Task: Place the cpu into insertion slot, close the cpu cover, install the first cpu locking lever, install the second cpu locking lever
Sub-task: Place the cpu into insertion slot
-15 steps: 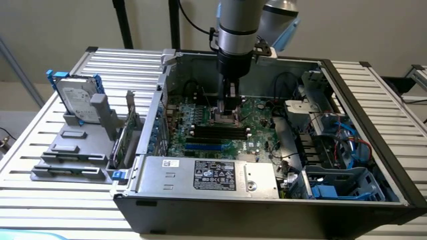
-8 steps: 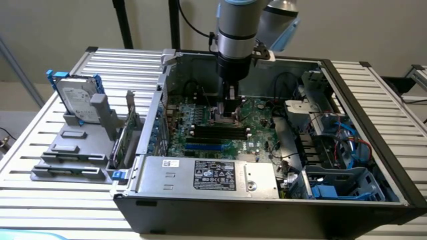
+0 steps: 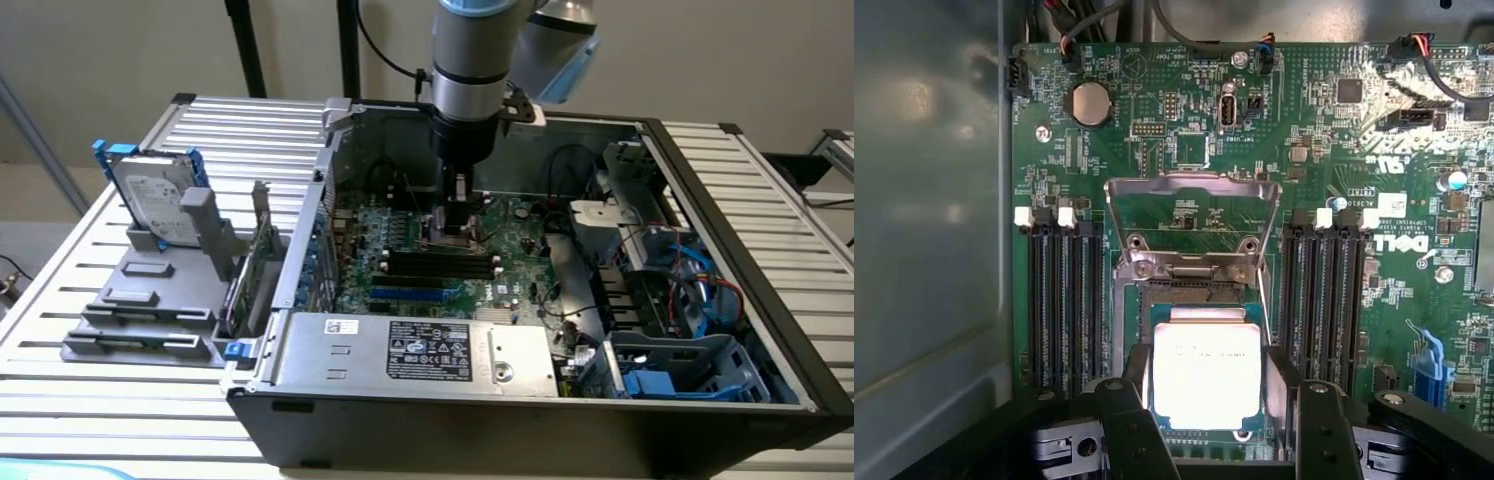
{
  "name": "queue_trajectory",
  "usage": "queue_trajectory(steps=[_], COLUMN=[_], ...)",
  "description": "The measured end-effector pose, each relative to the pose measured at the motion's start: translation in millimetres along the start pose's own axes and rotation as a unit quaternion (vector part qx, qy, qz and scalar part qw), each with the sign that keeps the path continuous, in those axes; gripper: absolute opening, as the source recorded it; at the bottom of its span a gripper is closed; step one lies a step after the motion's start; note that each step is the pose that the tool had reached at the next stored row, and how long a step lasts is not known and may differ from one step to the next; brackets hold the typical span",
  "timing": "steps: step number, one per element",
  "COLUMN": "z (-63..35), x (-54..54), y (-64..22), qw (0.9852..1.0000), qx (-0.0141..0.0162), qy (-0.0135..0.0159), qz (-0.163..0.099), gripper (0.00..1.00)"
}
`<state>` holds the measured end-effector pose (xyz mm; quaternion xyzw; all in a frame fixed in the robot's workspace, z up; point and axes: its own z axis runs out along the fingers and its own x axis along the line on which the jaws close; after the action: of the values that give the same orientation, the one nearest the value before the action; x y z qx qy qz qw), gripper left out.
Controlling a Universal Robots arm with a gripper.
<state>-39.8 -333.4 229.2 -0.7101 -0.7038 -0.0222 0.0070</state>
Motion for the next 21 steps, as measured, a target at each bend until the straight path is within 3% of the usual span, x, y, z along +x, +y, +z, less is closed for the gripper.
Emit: queue_trajectory(steps=[14, 21], z=[14.5, 18.6], x=[5.0, 4.8], y=[-0.3, 0.0], qw=[1.0000, 1.0000], qx=[-0.0001, -0.0001], qy=[0.0001, -0.0015], qz=[0.000, 0.002], gripper=[0.54, 0.54])
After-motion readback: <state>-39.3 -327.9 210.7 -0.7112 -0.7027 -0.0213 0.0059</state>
